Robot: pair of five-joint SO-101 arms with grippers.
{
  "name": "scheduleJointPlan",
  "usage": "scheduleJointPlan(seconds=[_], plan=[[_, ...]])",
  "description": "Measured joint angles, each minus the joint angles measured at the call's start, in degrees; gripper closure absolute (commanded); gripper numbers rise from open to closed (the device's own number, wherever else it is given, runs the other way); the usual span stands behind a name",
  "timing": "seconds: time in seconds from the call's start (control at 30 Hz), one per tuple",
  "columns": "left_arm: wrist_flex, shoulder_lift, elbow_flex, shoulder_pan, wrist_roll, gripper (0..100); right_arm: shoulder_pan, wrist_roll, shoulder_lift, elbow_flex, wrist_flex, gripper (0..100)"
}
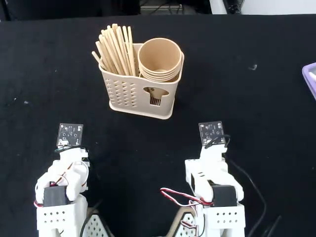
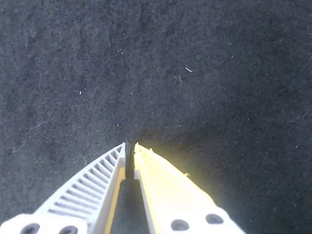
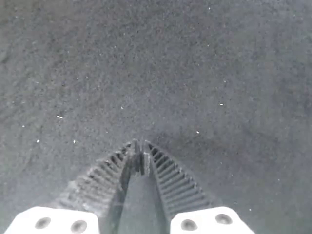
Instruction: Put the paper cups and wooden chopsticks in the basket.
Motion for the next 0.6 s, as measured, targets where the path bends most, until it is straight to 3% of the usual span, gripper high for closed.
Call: scheduleJointPlan(seconds=[0.6], plan=[[0.0,0.0,0.0,0.0,0.0,96,0.0,0.0,0.0,0.0,0.0,98.3]])
